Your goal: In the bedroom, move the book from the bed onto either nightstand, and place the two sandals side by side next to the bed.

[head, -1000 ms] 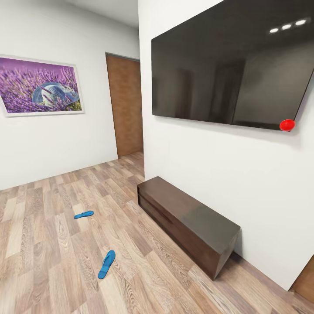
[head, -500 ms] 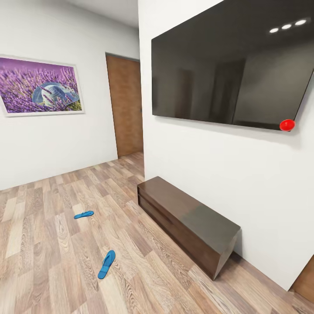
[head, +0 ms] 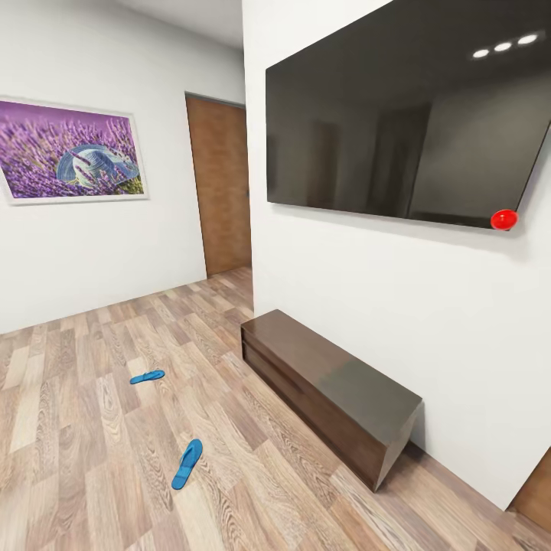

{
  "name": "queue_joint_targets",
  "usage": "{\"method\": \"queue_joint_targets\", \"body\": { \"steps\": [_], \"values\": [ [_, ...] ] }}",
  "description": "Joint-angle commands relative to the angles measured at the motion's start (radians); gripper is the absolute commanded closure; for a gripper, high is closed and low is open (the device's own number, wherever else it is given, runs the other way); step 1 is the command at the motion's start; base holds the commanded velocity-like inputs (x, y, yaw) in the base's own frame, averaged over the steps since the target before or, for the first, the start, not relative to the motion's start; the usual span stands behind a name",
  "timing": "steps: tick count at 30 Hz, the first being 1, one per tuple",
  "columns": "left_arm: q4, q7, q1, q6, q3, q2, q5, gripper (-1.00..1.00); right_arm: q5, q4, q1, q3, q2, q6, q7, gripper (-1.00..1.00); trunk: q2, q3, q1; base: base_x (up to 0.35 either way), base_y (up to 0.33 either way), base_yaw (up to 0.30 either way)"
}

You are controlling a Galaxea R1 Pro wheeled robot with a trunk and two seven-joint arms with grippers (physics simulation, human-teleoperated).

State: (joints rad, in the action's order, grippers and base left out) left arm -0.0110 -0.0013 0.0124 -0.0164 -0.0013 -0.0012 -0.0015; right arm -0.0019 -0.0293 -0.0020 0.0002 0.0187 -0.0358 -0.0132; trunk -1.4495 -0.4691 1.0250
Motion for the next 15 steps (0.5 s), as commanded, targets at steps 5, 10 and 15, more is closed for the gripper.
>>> {"method": "queue_joint_targets", "body": {
  "steps": [5,10,15],
  "values": [
    [0.0,0.0,0.0,-0.002,0.0,0.0,0.0,-1.0,0.0,0.0,0.0,0.0,0.0,-0.003,-0.001,-1.0,0.0,-0.001,0.0,0.0,0.0,0.0],
    [0.002,0.002,-0.001,0.012,0.002,-0.005,0.002,-1.0,0.006,-0.015,0.0,0.003,0.016,-0.003,0.005,-1.0,0.0,-0.001,0.0,0.0,0.0,0.085],
    [0.002,0.003,-0.001,0.015,0.003,-0.009,0.004,-1.0,0.009,-0.024,0.0,0.005,0.034,-0.003,0.008,-1.0,0.0,-0.001,0.0,0.0,0.0,0.185]
  ]
}}
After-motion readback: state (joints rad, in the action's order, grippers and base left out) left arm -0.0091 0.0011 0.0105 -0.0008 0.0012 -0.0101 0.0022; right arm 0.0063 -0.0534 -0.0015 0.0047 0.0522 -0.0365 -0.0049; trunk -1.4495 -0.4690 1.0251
